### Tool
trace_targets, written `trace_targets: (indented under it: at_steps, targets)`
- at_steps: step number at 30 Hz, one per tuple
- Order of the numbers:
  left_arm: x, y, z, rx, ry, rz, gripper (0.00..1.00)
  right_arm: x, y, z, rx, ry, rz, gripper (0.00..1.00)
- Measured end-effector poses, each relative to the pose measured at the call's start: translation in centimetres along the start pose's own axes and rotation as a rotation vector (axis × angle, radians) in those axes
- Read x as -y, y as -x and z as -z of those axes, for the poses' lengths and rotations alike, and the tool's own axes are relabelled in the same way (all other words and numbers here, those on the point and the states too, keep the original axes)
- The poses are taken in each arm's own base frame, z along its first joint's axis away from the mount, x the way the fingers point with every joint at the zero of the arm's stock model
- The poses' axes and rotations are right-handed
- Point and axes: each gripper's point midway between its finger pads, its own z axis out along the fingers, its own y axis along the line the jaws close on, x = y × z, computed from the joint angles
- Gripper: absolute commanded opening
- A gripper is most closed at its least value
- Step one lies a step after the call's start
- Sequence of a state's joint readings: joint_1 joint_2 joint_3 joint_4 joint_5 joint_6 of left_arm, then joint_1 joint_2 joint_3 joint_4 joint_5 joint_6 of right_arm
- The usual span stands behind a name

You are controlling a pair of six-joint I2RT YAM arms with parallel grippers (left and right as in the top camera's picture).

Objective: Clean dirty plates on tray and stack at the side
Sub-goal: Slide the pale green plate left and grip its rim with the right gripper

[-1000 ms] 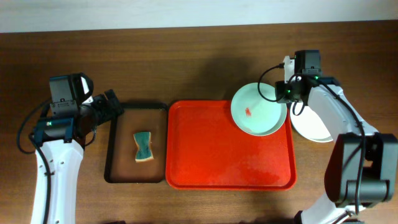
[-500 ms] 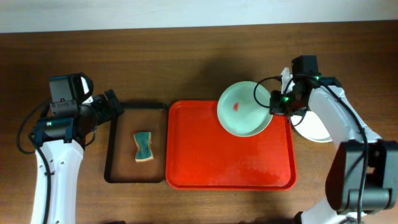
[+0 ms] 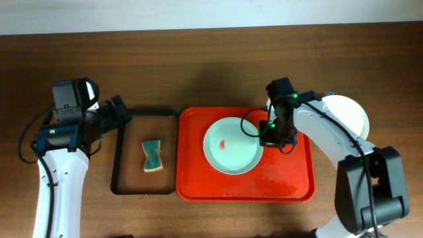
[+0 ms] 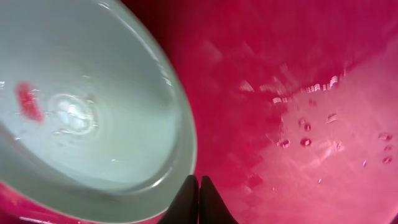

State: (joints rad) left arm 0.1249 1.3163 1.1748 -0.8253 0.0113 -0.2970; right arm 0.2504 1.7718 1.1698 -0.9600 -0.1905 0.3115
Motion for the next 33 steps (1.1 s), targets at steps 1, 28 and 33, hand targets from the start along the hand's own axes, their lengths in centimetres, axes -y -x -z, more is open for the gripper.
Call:
trace_targets:
  at_steps: [1, 28, 33]
  targets:
    - [0.0, 0.0, 0.0, 0.000, 0.000, 0.000, 0.99, 0.2, -0.3, -0.2, -0.008, -0.006, -0.010, 0.25]
    - [0.0, 0.0, 0.0, 0.000, 0.000, 0.000, 0.99, -1.8, -0.2, -3.2, 0.066, 0.015, -0.041, 0.36]
    - [0.0, 0.0, 0.0, 0.000, 0.000, 0.000, 0.99, -2.5, 0.4, -0.5, 0.115, 0.032, -0.016, 0.79]
